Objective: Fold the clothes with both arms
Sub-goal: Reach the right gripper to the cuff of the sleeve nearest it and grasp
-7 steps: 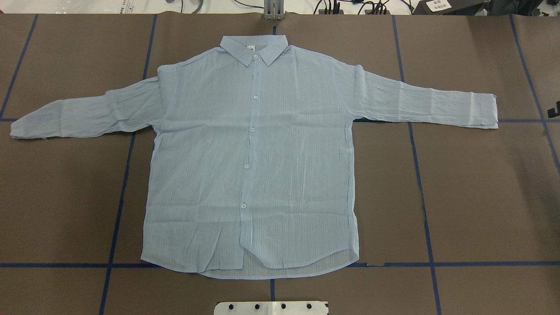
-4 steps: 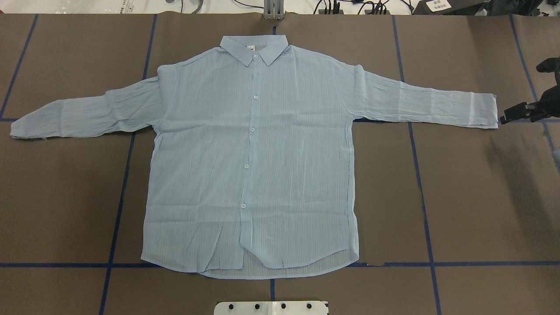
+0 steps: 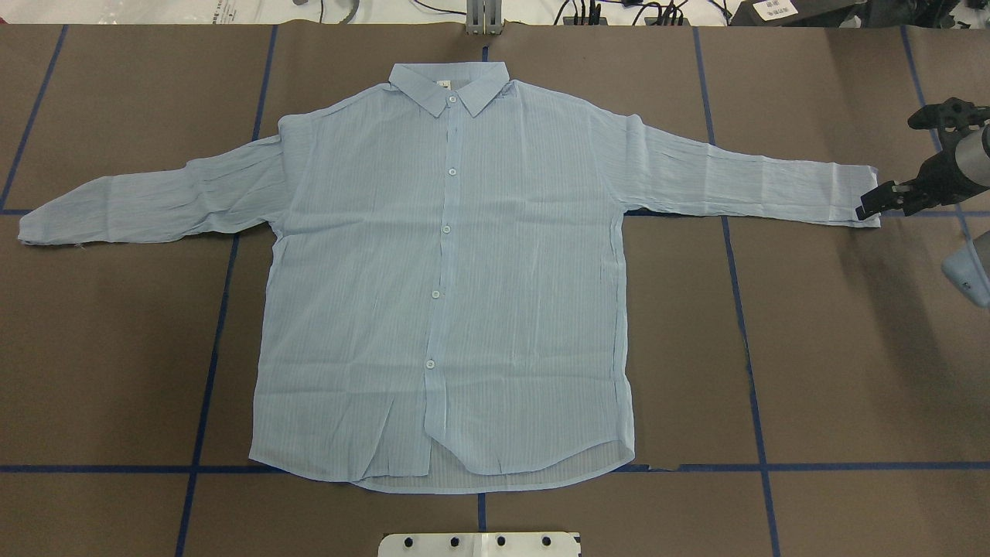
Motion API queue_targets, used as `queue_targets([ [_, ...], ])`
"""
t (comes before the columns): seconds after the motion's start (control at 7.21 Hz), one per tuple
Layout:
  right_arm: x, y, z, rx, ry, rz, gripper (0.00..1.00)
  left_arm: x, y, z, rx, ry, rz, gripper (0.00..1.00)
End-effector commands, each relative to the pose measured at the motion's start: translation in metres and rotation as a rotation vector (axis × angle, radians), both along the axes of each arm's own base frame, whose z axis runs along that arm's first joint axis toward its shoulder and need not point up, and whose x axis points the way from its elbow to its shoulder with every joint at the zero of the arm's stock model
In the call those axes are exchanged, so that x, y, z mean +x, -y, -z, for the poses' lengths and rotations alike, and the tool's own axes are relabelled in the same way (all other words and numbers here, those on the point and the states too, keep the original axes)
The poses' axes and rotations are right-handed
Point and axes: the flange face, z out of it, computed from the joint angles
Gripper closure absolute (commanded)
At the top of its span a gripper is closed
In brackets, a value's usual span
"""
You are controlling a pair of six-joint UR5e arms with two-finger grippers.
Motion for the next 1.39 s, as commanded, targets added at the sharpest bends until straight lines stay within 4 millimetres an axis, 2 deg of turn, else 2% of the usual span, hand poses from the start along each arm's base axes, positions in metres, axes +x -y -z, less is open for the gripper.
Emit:
queue_targets([
  [0.0,-0.002,0.0027,0.0025,-0.001,0.001,0.001,0.24,0.0,0.0,-0.0001,0.001,0.0,0.0,0.0],
  [0.55,-0.0065,0.0106,0.0045,0.0,0.001,0.004,0.27,0.0001,0.0007,0.0007,0.002,0.0,0.0,0.0],
  [1.11,-0.0062,0.01,0.0003,-0.008,-0.003,0.004,0.47,0.0001,0.0007,0.0007,0.002,0.0,0.0,0.0],
  [1.25,-0.0059,0.0093,-0.0006,-0.01,-0.004,0.004,0.56,0.0001,0.0007,0.0007,0.002,0.0,0.0,0.0],
])
